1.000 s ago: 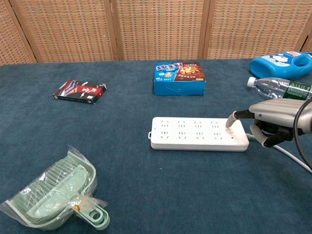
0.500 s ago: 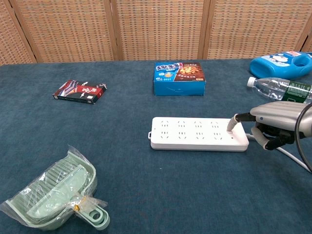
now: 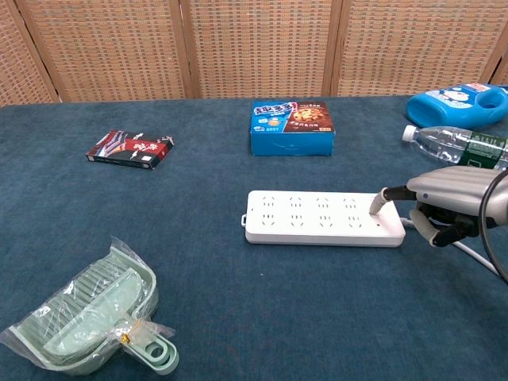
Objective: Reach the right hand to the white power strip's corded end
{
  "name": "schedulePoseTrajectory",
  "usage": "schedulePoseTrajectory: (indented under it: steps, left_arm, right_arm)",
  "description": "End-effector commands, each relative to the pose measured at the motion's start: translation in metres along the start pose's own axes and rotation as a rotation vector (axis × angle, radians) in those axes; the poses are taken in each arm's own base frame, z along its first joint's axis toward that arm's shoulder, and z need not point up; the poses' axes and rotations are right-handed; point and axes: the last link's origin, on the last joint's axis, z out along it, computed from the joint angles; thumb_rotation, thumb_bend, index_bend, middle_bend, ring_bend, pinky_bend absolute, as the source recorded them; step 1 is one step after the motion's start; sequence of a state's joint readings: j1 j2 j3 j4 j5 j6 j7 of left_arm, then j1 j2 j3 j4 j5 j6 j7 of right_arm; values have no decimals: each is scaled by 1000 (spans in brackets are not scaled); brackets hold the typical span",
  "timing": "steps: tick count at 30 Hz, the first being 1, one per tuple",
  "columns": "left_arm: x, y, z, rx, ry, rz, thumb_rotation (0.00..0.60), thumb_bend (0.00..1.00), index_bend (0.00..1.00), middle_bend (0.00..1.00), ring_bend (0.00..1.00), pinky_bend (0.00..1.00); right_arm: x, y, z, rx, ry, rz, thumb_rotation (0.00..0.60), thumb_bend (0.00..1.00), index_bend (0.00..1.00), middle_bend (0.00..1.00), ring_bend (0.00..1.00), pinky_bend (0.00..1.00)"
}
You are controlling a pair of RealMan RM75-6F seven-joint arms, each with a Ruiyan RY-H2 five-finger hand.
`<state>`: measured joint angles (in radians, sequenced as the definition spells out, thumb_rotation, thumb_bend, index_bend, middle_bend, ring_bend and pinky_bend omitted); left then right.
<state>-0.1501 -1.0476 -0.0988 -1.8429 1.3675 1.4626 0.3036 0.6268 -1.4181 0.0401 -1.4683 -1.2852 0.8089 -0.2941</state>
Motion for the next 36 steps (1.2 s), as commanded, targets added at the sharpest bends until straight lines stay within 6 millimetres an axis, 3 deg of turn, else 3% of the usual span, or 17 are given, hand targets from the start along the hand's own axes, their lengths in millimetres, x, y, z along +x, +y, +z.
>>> schedulePoseTrajectory:
  steps: [1, 7, 14, 18, 19, 20, 22, 24, 25, 26, 27, 29, 36]
  left_arm:
    - [0, 0, -1, 0, 0, -1, 600, 0, 0, 0, 0, 0]
    - [1, -1, -1, 1, 3, -5, 600, 0, 0, 0, 0, 0]
    - [2, -2, -2, 0, 5, -13, 600, 0, 0, 0, 0, 0]
    - [2, -2, -3, -8, -3, -16, 600, 0, 0, 0, 0, 0]
    - [2, -3, -3, -14, -8, -18, 600, 0, 0, 0, 0, 0]
    - [2, -3, -3, -18, -10, -19, 600, 0, 0, 0, 0, 0]
    - [1, -4, -3, -24, -17, -19, 600, 0, 0, 0, 0, 0]
    - [1, -5, -3, -27, -19, -20, 600, 0, 0, 0, 0, 0]
    - [1, -5, -3, -28, -21, -20, 600, 0, 0, 0, 0, 0]
    - [0, -5, -4, -30, -25, -19, 600, 0, 0, 0, 0, 0]
    - [0, -5, -4, -32, -29, -17, 600, 0, 0, 0, 0, 0]
    - [-1, -5, -5, -36, -33, -15, 600, 0, 0, 0, 0, 0]
    - [-2, -2, -12, -57, -27, -12, 600, 0, 0, 0, 0, 0]
  right_arm:
    - [-1, 0, 0, -2, -5, -4, 600, 879, 257, 875, 904, 1000]
    - [7, -5, -1, 10, 36, 27, 600, 879, 258, 875, 904, 1000]
    - [52, -10, -16, 58, 214, 132, 600, 880, 258, 875, 904, 1000]
    - [83, -6, -46, 95, 358, 208, 600, 879, 258, 875, 904, 1000]
    - [96, 6, -75, 79, 500, 242, 600, 878, 258, 875, 903, 1000]
    - [94, 11, -90, 82, 551, 250, 600, 870, 258, 864, 889, 994]
    - [84, 25, -115, 63, 639, 260, 600, 710, 258, 779, 788, 873]
    - [76, 32, -124, 45, 662, 252, 600, 296, 231, 484, 445, 540]
    - [72, 35, -129, 28, 665, 241, 600, 260, 220, 446, 405, 498]
    - [64, 41, -136, -4, 663, 220, 600, 73, 133, 200, 162, 239]
    - [58, 45, -143, -37, 661, 200, 600, 9, 69, 77, 45, 100]
    - [48, 50, -152, -83, 659, 183, 600, 0, 0, 0, 0, 0]
    - [21, 58, -172, -233, 649, 131, 600, 0, 0, 0, 0, 0]
